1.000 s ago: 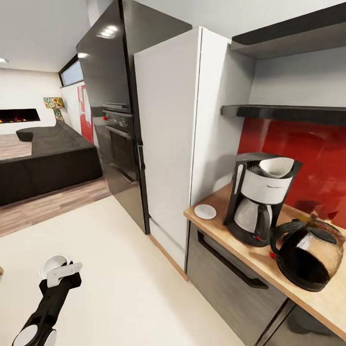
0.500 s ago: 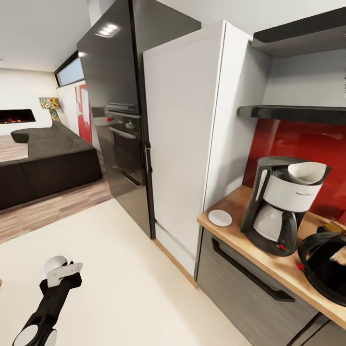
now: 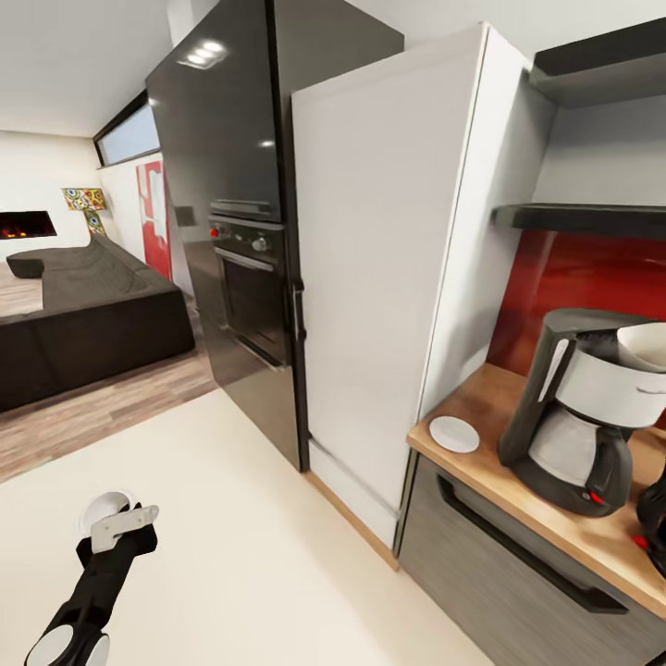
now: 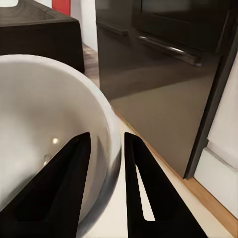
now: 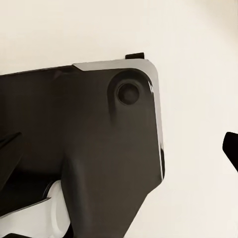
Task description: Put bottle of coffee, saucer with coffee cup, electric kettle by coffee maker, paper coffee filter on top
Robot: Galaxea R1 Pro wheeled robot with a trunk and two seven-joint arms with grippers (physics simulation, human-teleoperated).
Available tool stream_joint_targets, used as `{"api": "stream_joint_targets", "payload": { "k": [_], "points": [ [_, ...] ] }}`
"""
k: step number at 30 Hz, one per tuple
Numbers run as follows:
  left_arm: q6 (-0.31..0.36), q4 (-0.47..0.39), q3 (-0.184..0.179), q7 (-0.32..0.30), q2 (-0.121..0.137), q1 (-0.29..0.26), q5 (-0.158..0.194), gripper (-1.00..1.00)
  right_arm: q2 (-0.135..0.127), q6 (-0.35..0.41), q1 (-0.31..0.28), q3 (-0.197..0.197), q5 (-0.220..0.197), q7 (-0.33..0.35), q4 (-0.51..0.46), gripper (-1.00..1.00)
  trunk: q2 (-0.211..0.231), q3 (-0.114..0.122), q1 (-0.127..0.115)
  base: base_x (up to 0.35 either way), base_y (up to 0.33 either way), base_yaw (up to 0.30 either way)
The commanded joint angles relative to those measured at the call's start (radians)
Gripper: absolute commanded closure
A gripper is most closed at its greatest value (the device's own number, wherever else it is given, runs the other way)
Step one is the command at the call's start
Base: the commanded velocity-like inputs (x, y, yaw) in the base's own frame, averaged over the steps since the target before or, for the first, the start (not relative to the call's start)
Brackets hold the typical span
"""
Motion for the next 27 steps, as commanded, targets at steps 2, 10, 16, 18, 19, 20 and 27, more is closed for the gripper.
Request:
{"api": "stream_joint_targets", "payload": {
  "k": [2, 10, 16, 18, 19, 20, 27],
  "points": [
    [-0.001, 0.0, -0.002, 0.006, 0.001, -0.001, 0.007, 1.0, 0.0, -0.004, -0.001, 0.008, -0.01, 0.003, 0.002, -1.0, -0.002, -0.002, 0.001, 0.23, 0.249, 0.0],
    [-0.001, 0.006, -0.003, 0.006, 0.001, -0.001, 0.006, 1.0, -0.002, -0.004, -0.001, 0.008, -0.01, 0.007, 0.003, -1.0, -0.002, -0.002, 0.001, 0.237, 0.238, -0.153],
    [-0.005, 0.007, -0.004, 0.006, -0.001, -0.001, 0.006, 1.0, -0.002, -0.004, -0.001, 0.008, -0.01, 0.006, 0.003, -1.0, -0.002, -0.002, 0.001, 0.193, 0.171, -0.257],
    [-0.006, 0.007, -0.003, 0.006, -0.002, -0.001, 0.006, 1.0, -0.002, -0.004, -0.001, 0.008, -0.01, 0.006, 0.003, -1.0, -0.002, -0.002, 0.001, 0.088, 0.058, -0.26],
    [-0.006, 0.008, -0.003, 0.006, -0.002, -0.001, 0.006, 1.0, -0.002, -0.004, -0.001, 0.008, -0.01, 0.006, 0.003, -1.0, -0.002, -0.002, 0.001, 0.044, 0.029, -0.26],
    [-0.006, 0.008, -0.003, 0.006, -0.001, -0.001, 0.006, 1.0, -0.002, -0.004, -0.001, 0.008, -0.01, 0.006, 0.003, -1.0, -0.002, -0.002, 0.001, 0.035, 0.023, -0.26],
    [-0.008, 0.011, -0.005, 0.005, -0.002, -0.001, 0.005, 1.0, -0.002, -0.004, -0.001, 0.008, -0.01, 0.005, 0.003, -1.0, -0.002, -0.002, 0.001, 0.01, 0.006, -0.26]
  ]
}}
